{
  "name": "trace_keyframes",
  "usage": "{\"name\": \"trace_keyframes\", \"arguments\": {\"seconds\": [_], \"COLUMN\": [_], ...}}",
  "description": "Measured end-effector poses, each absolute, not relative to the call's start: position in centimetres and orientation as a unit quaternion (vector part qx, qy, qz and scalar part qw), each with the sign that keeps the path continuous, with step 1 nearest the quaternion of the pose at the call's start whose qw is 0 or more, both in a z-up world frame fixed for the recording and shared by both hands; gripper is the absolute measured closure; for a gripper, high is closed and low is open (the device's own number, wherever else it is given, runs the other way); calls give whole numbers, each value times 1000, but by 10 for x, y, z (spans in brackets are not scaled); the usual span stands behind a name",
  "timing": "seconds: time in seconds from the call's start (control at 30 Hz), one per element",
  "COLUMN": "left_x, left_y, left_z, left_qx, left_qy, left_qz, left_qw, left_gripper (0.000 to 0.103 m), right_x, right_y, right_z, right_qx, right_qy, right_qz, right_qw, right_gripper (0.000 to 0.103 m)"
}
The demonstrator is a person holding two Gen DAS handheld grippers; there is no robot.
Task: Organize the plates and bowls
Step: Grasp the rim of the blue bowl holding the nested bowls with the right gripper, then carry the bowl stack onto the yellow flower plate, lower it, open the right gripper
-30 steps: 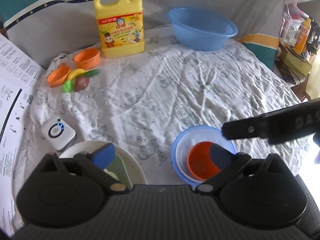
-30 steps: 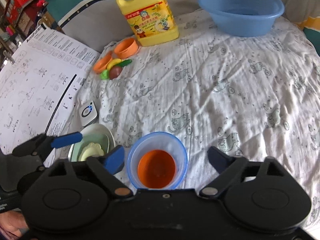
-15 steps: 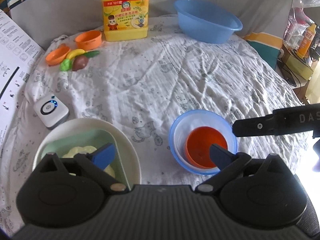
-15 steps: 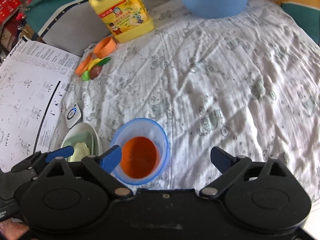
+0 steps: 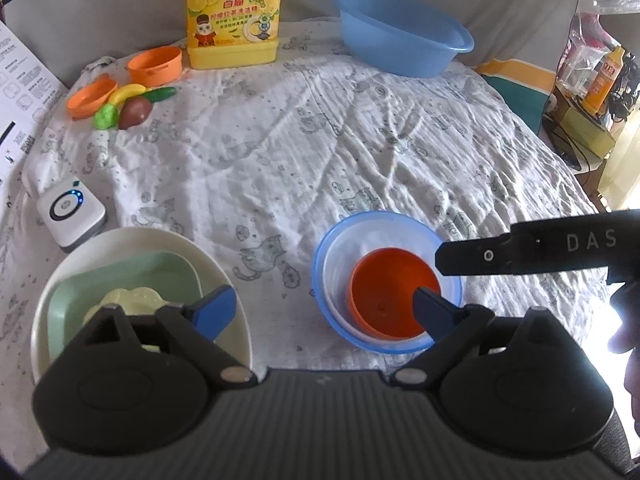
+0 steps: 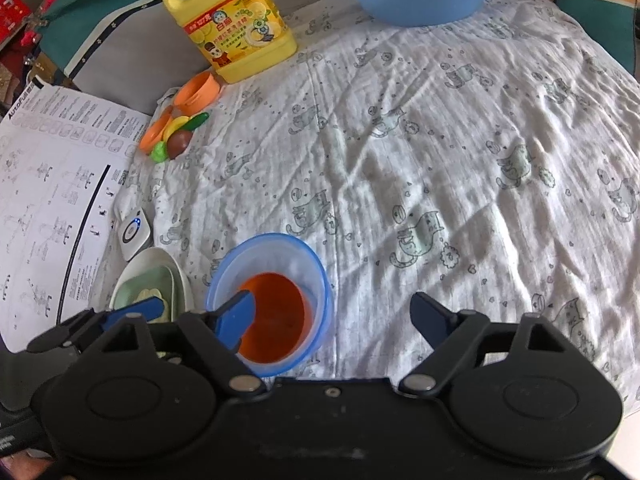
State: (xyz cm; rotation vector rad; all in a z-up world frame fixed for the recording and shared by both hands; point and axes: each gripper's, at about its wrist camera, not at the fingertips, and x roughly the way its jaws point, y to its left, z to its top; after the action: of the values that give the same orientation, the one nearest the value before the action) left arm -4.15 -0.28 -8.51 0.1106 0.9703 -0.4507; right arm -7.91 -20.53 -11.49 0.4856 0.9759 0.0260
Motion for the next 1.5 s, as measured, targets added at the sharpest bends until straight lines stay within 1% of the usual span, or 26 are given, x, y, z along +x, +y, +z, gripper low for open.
{"name": "trace_keyframes", "arguments": {"seconds": [0.07,0.1,0.2,0.23,0.27,0.3,0.33,0.37,0.43,0.47,0.5,0.53,0.57,0.6,0.63,0.87,1.03,1.27,1.5], "left_x": [-41,-40,-38,-38,-37,-36,-35,-34,-33,-32,-31,-31,-31,-31,-32,-32,-29,-23,-22], "left_y": [-3,-3,-3,-3,-3,-3,-3,-3,-3,-4,-5,-5,-6,-7,-7,-4,7,51,108], "left_z": [-87,-88,-91,-92,-93,-94,-94,-96,-98,-99,-100,-101,-102,-101,-101,-96,-81,-54,-45], "left_qx": [49,47,41,38,35,31,26,24,21,20,18,16,17,21,25,30,28,16,-2], "left_qy": [465,467,471,472,473,475,478,481,484,486,490,492,492,489,486,486,479,465,463], "left_qz": [-216,-217,-221,-223,-223,-224,-226,-229,-231,-232,-234,-238,-239,-236,-233,-223,-204,-163,-127], "left_qw": [857,856,853,852,851,850,848,846,844,842,840,837,837,840,842,844,853,870,877], "left_gripper": [14,15,25,29,35,38,45,49,54,59,62,70,75,77,82,83,83,83,83], "right_x": [-78,-77,-74,-73,-72,-70,-69,-68,-65,-65,-64,-63,-63,-63,-63,-59,-47,-26,-12], "right_y": [-205,-205,-202,-201,-199,-197,-195,-194,-190,-188,-187,-185,-183,-180,-180,-171,-158,-117,-63], "right_z": [-116,-116,-118,-118,-119,-119,-119,-120,-121,-122,-122,-123,-123,-122,-122,-117,-103,-84,-76], "right_qx": [230,230,223,219,214,208,204,200,190,187,185,181,178,172,166,144,142,135,114], "right_qy": [464,464,466,467,468,469,470,471,474,475,477,478,478,477,475,472,474,481,498], "right_qz": [11,11,18,21,23,26,28,29,32,34,36,37,37,35,33,31,40,82,132], "right_qw": [855,855,856,856,857,858,858,859,859,859,859,858,859,861,864,869,868,863,849], "right_gripper": [21,24,32,37,40,45,50,52,58,59,65,71,73,75,77,78,78,78,78]}}
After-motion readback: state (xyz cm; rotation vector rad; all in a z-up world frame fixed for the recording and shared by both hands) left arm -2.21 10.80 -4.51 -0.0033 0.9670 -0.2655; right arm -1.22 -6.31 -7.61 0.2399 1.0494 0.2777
